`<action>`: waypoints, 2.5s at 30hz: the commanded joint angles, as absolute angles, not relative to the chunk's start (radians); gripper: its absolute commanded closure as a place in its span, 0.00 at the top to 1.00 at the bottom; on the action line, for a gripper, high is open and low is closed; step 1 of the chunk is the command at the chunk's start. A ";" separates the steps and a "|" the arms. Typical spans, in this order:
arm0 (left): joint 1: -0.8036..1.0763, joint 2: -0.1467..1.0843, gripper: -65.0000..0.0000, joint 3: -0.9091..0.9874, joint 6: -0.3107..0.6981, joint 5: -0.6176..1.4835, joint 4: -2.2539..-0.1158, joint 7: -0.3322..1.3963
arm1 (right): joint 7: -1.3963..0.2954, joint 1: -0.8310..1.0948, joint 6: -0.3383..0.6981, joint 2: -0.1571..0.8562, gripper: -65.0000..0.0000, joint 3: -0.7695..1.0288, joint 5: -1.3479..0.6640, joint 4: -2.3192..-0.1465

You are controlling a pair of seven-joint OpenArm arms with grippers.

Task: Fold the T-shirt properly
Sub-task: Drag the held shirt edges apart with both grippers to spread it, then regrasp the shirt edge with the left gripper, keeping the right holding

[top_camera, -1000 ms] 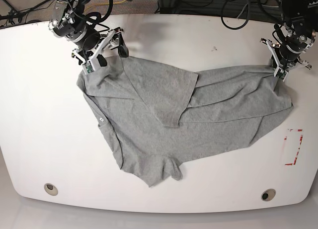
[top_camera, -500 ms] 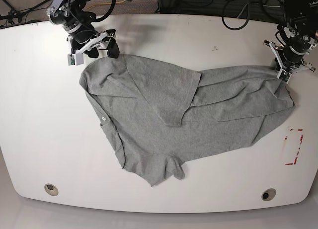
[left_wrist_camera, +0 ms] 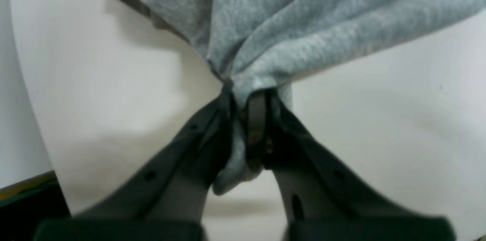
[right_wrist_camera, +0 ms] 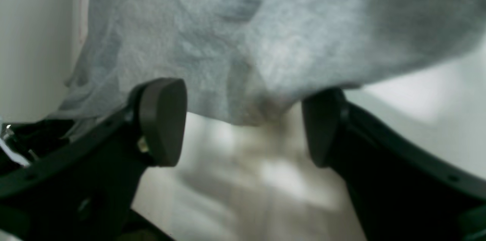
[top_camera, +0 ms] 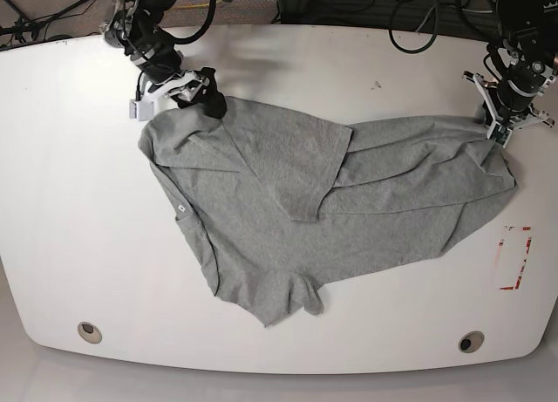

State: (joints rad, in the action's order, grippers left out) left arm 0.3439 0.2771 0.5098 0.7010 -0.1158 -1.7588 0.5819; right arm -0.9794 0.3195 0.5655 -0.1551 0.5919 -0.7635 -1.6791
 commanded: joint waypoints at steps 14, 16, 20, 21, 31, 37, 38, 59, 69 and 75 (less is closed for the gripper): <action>0.338 0.294 0.00 0.513 0.698 -0.111 -1.776 0.565 | -0.957 0.254 0.481 -0.131 0.10 0.533 -0.730 -1.679; 0.338 0.294 0.00 0.513 0.698 -0.111 -1.774 0.565 | -0.955 0.252 0.481 -0.128 0.04 0.533 -0.730 -1.673; 0.338 0.294 0.00 0.513 0.698 -0.111 -1.774 0.565 | -0.958 0.245 0.481 -0.105 0.00 0.533 -0.733 -1.673; 0.338 0.294 0.00 0.513 0.698 -0.111 -1.774 0.565 | -0.961 0.249 0.481 -0.099 0.00 0.533 -0.734 -1.673; 0.337 0.300 0.00 0.522 0.698 -0.110 -1.776 0.565 | -0.963 0.381 0.490 0.002 0.00 0.541 -0.776 -1.807; 0.337 0.300 0.00 0.562 0.698 -0.108 -1.781 0.565 | -0.961 0.438 0.484 0.114 0.00 0.561 -0.872 -1.819; 0.335 0.300 0.00 0.564 0.698 -0.108 -1.779 0.565 | -0.961 0.446 0.484 0.120 0.00 0.584 -0.878 -1.819; 0.308 0.262 0.22 0.596 0.698 -0.085 -1.776 0.573 | -0.961 0.432 0.484 0.223 0.00 0.662 -0.875 -1.816; 0.246 0.254 0.60 0.737 0.698 0.222 -1.774 0.785 | -0.961 0.430 0.486 0.219 0.00 0.659 -0.874 -1.816; 0.110 0.251 0.60 0.750 0.698 0.196 -1.719 0.891 | -0.961 0.427 0.486 0.217 0.00 0.659 -0.874 -1.816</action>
State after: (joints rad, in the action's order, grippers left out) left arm 0.1436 0.2359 0.7441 0.7010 0.1909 -1.7287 0.8680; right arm -0.9771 0.4301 0.4789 0.2050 0.6533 -0.8612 -1.7988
